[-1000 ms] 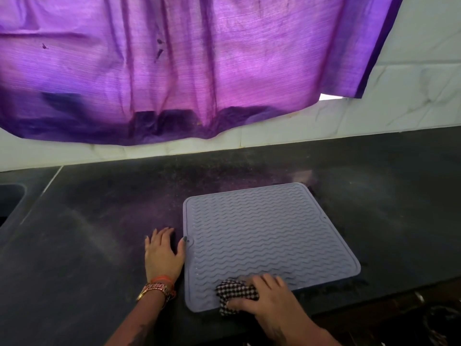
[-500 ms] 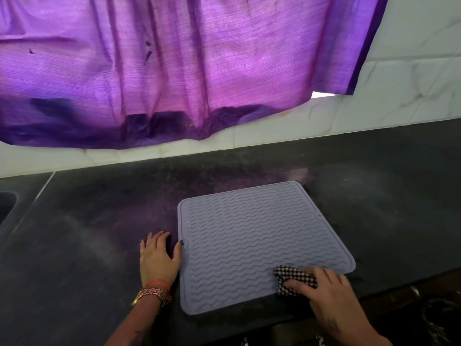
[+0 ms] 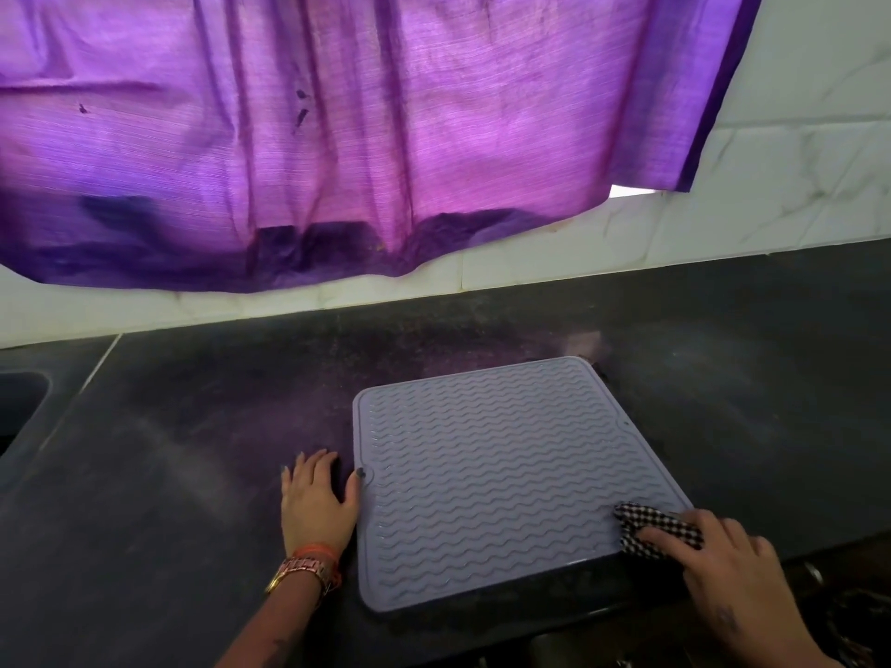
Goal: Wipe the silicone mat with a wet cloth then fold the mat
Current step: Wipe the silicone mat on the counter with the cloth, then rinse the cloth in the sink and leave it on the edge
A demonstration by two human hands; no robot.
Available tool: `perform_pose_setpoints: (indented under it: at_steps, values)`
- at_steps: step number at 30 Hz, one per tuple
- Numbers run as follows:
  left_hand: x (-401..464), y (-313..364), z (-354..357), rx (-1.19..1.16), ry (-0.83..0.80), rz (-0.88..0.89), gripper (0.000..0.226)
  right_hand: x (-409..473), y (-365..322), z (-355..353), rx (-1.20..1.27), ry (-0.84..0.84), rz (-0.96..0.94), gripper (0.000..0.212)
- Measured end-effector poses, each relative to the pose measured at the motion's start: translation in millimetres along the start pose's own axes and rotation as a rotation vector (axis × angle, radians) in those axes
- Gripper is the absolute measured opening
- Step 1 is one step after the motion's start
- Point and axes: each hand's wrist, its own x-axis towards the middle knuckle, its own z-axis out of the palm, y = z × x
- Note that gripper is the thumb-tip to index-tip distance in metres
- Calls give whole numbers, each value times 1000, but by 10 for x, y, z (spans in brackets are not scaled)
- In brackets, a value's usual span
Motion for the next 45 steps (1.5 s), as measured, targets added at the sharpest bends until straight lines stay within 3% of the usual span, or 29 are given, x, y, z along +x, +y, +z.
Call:
perform_pose_setpoints:
  at_steps: [6,10,14,18,23,26,38,45]
  values:
    - [-5,14,-20,-20,-5,-2,47,32,219,47,-57,30,77,57]
    - [-2,21,-27,-19,-8,4,46,84,340,-42,-9,61,227,56]
    - [0,33,-22,-17,-19,8,46,274,349,-68,437,267,313,49]
    - [-9,33,-13,-43,-16,14,44,632,-52,-123,826,356,286,44]
    - [-13,33,-48,-111,-35,19,44,977,-931,-306,1566,211,316,41]
    - [-44,41,-92,-217,-56,17,43,1052,-1420,-398,1824,102,370,38]
    - [-204,261,-416,-728,-181,-31,41,966,-2360,-381,1996,-35,443,41]
    - [-179,518,-450,-935,-231,-105,43,1089,-2468,-403,2045,-174,305,30]
